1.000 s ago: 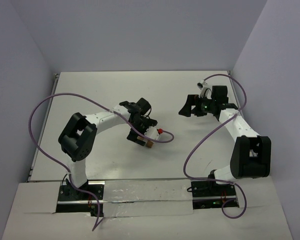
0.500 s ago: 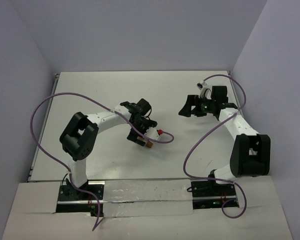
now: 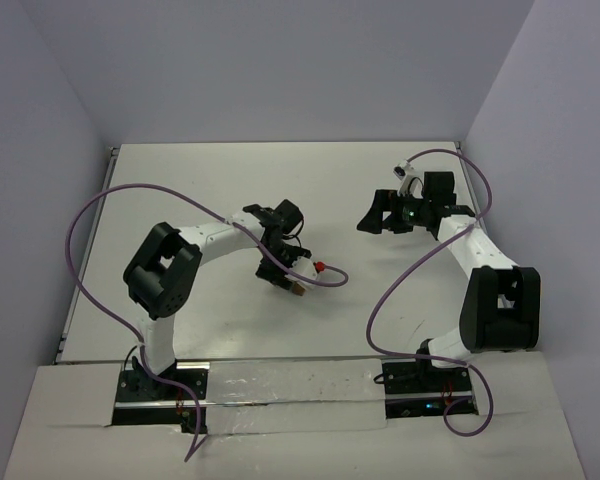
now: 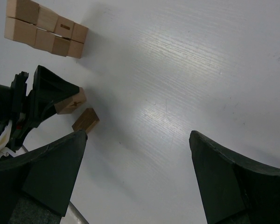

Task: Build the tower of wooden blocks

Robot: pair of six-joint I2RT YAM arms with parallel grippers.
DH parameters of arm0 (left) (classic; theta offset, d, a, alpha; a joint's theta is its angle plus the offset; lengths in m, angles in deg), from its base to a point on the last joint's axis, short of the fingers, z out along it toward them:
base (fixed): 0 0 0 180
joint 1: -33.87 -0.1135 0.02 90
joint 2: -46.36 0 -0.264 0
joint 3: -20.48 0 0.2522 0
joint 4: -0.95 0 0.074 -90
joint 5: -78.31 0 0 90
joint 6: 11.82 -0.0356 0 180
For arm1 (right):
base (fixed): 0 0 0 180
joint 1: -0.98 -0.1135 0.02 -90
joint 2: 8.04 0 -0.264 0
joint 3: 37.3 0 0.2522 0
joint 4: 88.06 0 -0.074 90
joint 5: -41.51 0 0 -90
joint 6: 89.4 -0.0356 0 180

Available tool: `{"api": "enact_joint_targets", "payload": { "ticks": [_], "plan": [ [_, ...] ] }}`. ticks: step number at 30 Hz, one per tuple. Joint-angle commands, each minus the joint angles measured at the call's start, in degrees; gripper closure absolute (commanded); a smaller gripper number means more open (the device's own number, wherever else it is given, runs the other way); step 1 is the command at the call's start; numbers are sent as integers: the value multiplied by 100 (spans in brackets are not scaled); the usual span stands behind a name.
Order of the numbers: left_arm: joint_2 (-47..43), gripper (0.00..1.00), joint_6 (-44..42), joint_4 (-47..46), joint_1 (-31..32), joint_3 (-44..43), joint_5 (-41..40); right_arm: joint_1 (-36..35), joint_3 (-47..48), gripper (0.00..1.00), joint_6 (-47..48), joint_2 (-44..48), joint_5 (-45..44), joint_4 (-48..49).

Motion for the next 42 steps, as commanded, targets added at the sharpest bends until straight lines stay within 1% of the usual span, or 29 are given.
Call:
{"api": "enact_joint_targets", "payload": {
  "ticks": [1,2,3,5,7,9,14,16,17,20,23,24,28,30,33,35,42],
  "plan": [
    [-34,42,-58,264,-2,-86,84,68,250,2,77,25,111,29],
    [-51,44,-47,293,3,-96,79,68,250,2,77,26,113,29],
    [-119,50,-4,403,-3,-133,85,68,250,2,77,33,119,29],
    [-259,57,65,550,-4,-193,98,68,257,2,77,41,129,29],
    [-438,68,308,825,22,-405,144,68,259,2,63,63,149,29],
    [-589,73,453,1134,48,-627,198,68,251,2,51,77,155,29],
    [-764,82,854,2457,93,-1736,374,68,250,2,16,95,190,55],
    [-812,92,1193,3035,93,-2317,462,68,252,3,16,78,213,47],
    [-875,95,1357,3120,93,-2448,436,68,255,3,16,74,216,47],
    [-1202,100,1594,3113,69,-2549,210,76,266,3,16,69,225,39],
    [-1256,100,1840,3121,-93,-2731,164,68,268,3,9,69,234,29],
    [-1237,100,1911,3121,-327,-2828,197,68,268,3,7,75,240,36],
    [-1018,99,2112,3121,-895,-3289,365,68,268,3,-1,69,252,37],
    [-818,98,2189,3121,-1201,-3697,504,68,268,3,7,69,252,29],
    [-606,97,2217,3121,-1326,-3988,479,68,268,3,7,53,250,29],
    [-314,95,2229,3121,-1418,-4229,388,68,277,3,7,36,258,29],
    [354,90,2319,3121,-1566,-4693,503,68,294,3,42,16,252,3]
  ]
}}
